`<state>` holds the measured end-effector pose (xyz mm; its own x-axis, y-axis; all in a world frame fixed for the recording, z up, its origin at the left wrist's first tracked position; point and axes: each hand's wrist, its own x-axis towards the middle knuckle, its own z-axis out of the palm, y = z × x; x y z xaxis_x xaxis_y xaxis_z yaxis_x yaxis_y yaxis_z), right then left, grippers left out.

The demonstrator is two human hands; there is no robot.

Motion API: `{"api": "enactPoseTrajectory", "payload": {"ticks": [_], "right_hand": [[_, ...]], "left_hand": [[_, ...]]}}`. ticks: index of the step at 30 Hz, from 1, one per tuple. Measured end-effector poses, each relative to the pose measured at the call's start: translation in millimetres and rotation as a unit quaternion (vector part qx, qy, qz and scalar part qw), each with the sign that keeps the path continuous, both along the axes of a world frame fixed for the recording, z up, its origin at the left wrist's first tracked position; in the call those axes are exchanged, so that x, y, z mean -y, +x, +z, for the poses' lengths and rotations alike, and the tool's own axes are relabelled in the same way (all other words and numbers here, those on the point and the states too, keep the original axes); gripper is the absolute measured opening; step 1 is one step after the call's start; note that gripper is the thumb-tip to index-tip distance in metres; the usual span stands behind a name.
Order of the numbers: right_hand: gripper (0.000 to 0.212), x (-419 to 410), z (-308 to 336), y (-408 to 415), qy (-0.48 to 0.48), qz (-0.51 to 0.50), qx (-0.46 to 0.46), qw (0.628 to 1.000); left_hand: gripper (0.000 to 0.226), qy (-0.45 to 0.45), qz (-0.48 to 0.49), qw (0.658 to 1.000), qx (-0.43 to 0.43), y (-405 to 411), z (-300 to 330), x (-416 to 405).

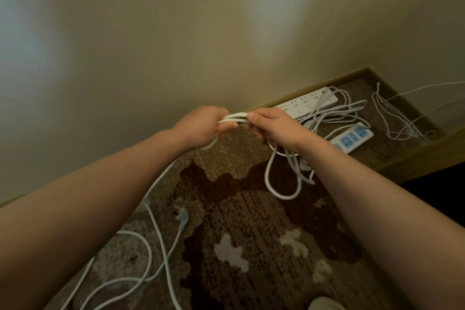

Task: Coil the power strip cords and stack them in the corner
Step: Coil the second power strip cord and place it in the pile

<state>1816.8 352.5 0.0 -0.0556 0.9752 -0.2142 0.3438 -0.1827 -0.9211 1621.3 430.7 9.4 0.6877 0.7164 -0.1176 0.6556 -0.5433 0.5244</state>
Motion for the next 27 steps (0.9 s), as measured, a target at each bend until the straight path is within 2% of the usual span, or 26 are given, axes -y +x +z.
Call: {"api": "enactPoseTrajectory", "payload": {"ticks": [3, 7, 11, 15, 19, 24, 25, 27], "right_hand": [[0.032, -1.3, 0.6, -2.4, -0.004, -0.002, -0.002, 1.000], [0.034, -3.5, 2.0, 14.8, 0.019, -0.104, 0.053, 0.993], [0.033, -2.9, 0.1, 51.9, 0.013, -0.259, 0.048, 0.965], [0.035, 2.4, -4.9, 68.0, 0.008, -0.330, 0.043, 0.943], [0.035, 3.4, -11.0, 59.7, 0.005, -0.386, 0.022, 0.922], [0.030, -2.3, -11.1, 36.8, 0.022, -0.371, -0.090, 0.924], [0.028, -3.2, -8.7, 32.2, 0.026, -0.370, -0.113, 0.922], [0.026, -3.2, -7.9, 24.4, 0.037, -0.353, -0.124, 0.927]], "left_hand": [[0.026, -0.011, -0.001, 1.000, 0.012, -2.7, -0.1, 1.6], [0.012, -0.127, 0.044, 0.986, 0.094, -20.1, -4.7, 5.4], [0.028, -0.156, 0.084, 0.982, 0.063, -63.9, -17.6, 5.8], [0.032, -0.207, 0.129, 0.965, 0.099, -90.4, -16.2, 8.6], [0.030, -0.167, 0.146, 0.971, 0.090, -76.9, 0.0, 18.5], [0.026, -0.128, 0.180, 0.953, 0.208, -5.3, 41.6, 8.1], [0.026, -0.127, 0.180, 0.955, 0.201, 6.0, 43.3, 7.6], [0.028, -0.128, 0.157, 0.971, 0.129, 15.8, 28.8, 13.2]]}}
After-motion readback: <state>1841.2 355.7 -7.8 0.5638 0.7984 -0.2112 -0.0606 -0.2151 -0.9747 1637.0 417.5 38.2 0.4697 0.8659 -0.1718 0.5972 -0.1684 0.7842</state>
